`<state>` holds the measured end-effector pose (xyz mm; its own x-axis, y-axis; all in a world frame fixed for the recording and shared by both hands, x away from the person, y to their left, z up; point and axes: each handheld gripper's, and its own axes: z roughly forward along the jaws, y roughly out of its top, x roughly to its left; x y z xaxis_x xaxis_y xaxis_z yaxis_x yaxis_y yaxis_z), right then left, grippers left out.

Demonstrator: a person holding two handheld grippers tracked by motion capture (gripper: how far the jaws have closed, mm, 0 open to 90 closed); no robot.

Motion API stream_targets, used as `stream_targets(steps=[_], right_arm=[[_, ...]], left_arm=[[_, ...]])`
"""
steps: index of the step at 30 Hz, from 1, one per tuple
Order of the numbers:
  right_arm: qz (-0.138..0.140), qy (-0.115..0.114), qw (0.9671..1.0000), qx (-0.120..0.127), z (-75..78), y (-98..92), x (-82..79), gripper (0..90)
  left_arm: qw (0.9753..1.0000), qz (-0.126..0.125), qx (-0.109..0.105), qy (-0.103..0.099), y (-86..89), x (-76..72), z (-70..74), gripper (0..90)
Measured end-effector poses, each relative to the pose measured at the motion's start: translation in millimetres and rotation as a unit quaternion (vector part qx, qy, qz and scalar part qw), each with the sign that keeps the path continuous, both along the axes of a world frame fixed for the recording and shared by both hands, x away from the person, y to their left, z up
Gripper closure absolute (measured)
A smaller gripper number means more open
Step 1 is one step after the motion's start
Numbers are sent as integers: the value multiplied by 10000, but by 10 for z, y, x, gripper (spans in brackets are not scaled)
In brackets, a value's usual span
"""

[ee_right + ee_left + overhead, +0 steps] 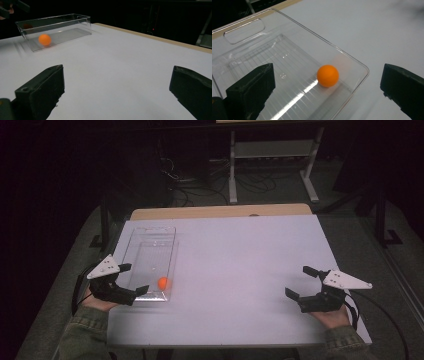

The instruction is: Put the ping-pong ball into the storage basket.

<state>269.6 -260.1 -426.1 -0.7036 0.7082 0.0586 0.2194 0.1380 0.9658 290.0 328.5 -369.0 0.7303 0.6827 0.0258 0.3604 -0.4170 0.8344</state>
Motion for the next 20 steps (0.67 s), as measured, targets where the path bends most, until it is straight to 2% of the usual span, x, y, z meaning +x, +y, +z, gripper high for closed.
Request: stream_targets(steps=[7,14,20], right_arm=[[-2,1,10000,6,-1,-2,-1,0],[-13,29,10000,9,-5,1,-3,0],[4,19,10000,-16,-9,8,-2,0]], left_arm=[[10000,2,-47,-75,3,-55,-24,0],[9997,26,-201,-166,19,-68,-58,0],[9992,178,-298,-207,75,-81,-105,0]])
